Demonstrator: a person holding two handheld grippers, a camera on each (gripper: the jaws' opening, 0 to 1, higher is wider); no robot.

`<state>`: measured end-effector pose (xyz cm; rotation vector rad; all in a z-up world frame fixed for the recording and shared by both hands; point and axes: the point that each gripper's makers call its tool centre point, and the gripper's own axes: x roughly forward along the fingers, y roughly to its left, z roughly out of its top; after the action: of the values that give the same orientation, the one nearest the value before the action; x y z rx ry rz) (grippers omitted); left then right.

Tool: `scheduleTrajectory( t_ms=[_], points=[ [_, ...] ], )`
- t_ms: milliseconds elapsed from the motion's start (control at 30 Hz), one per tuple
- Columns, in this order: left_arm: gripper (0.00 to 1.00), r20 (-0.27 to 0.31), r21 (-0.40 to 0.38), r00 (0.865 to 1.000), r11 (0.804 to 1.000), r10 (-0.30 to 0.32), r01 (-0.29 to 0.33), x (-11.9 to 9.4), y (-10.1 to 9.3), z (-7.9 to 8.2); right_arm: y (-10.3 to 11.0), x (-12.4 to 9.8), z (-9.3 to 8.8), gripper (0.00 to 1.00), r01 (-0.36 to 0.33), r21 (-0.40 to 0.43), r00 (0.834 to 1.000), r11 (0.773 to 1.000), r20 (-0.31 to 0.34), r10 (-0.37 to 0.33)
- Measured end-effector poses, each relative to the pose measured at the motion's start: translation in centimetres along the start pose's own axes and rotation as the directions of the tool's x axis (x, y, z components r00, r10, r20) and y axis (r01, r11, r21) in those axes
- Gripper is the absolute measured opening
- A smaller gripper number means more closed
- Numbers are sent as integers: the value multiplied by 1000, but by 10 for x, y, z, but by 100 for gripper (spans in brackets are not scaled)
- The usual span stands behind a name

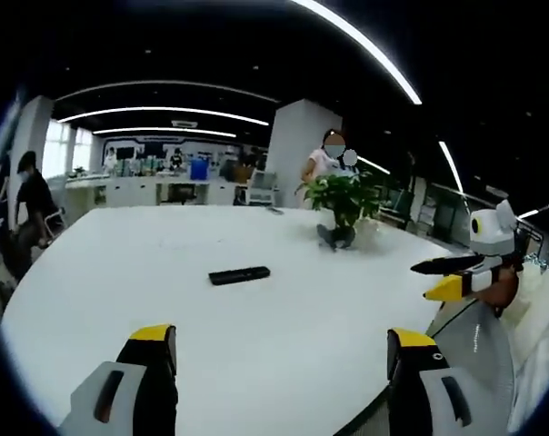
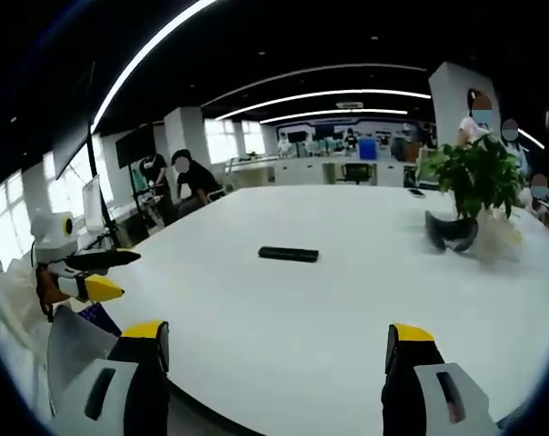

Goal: Press the specified remote control buttons in sequence, fully releasing each button before pressing the next.

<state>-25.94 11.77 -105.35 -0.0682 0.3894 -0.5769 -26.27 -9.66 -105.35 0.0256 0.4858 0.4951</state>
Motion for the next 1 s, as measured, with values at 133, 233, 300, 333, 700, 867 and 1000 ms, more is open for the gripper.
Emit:
scheduleTrajectory(
  t_ms=[133,233,300,333,700,867,1000],
  points=[
    [100,-5,22,1000,1000,9,-9,1,1,1,-1,0,0,99,-5,3,1000,1000,-2,5],
    [100,-2,15,1000,1000,11,-11,2,1,3,-3,0,1,99,-4,6,1000,1000,-2,4],
    [100,-5,15,1000,1000,12,-12,3,1,3,-4,0,1,99,-4,8,1000,1000,-4,4],
    [100,-6,17,1000,1000,13,-13,4,1,3,-4,1,1,99,-4,9,1000,1000,-4,4],
    [100,-15,36,1000,999,10,-9,11,-2,5,-12,3,8,99,-4,1,1000,1000,2,4],
    [100,-18,41,1000,999,13,-12,12,-1,5,-15,2,6,99,0,3,1000,1000,-3,0],
    [100,-19,34,1000,999,9,-9,12,-1,5,-15,1,7,99,-1,0,1000,1000,-3,1]
  ],
)
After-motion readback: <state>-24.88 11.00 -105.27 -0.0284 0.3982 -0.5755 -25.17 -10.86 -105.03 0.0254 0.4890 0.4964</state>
